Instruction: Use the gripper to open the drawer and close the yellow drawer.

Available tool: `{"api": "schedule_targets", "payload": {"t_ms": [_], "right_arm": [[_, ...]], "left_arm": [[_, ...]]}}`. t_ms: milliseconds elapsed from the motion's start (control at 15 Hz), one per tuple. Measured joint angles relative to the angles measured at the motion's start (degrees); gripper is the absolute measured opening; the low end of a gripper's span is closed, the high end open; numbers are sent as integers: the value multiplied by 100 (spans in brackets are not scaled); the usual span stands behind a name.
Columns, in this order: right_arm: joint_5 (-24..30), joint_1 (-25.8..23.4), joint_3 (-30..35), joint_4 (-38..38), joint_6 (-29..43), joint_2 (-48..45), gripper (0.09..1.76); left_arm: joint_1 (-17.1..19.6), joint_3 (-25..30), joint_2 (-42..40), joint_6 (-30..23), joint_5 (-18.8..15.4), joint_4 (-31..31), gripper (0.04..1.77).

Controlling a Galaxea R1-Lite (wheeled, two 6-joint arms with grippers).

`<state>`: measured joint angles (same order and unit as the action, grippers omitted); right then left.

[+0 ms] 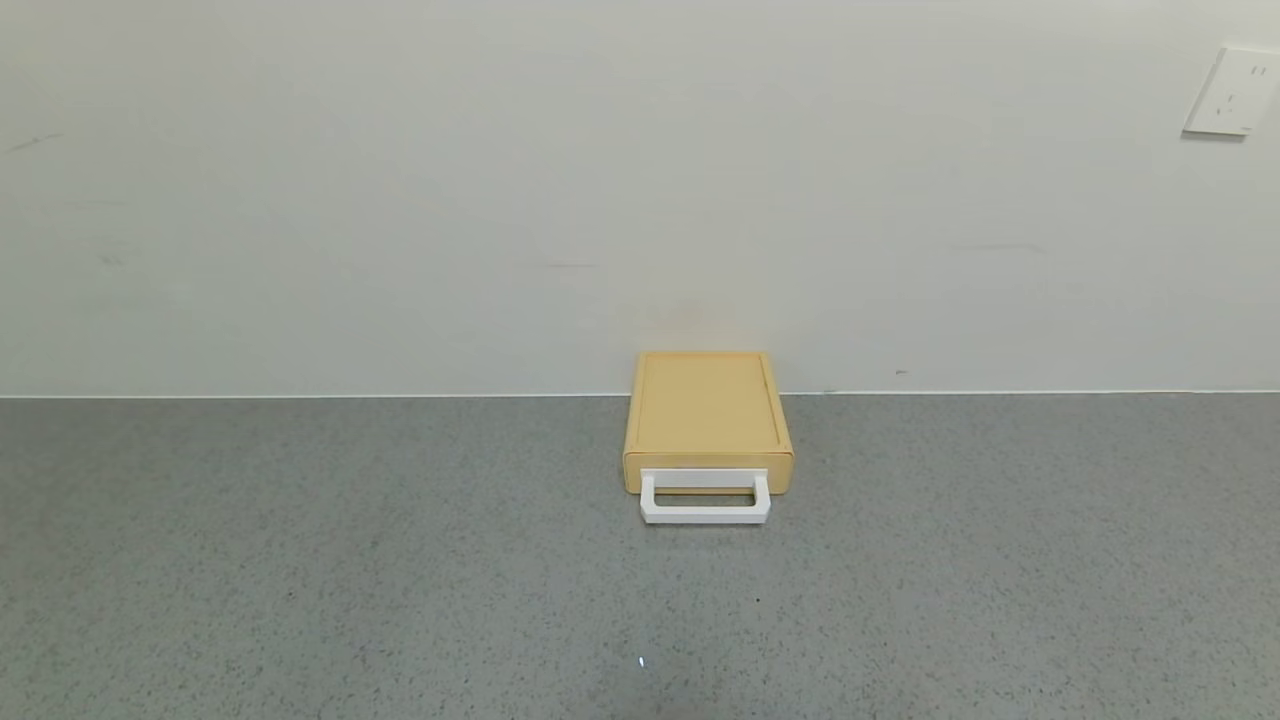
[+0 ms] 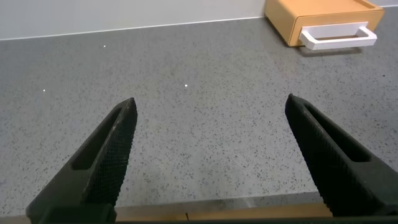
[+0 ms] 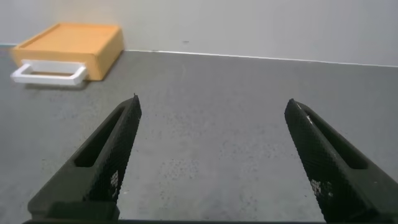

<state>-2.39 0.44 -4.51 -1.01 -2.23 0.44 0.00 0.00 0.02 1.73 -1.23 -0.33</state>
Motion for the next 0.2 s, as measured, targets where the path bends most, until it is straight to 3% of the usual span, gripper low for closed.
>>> {"api": "schedule_targets", "payload": {"t_ms": [67, 200], "right_arm": [[305, 0, 230, -118, 39, -22, 170], [324, -4, 357, 296, 122, -41, 170]], "left_arm": [[0, 0, 0, 0, -13, 0, 172], [0, 0, 0, 2, 2, 4, 172]]}}
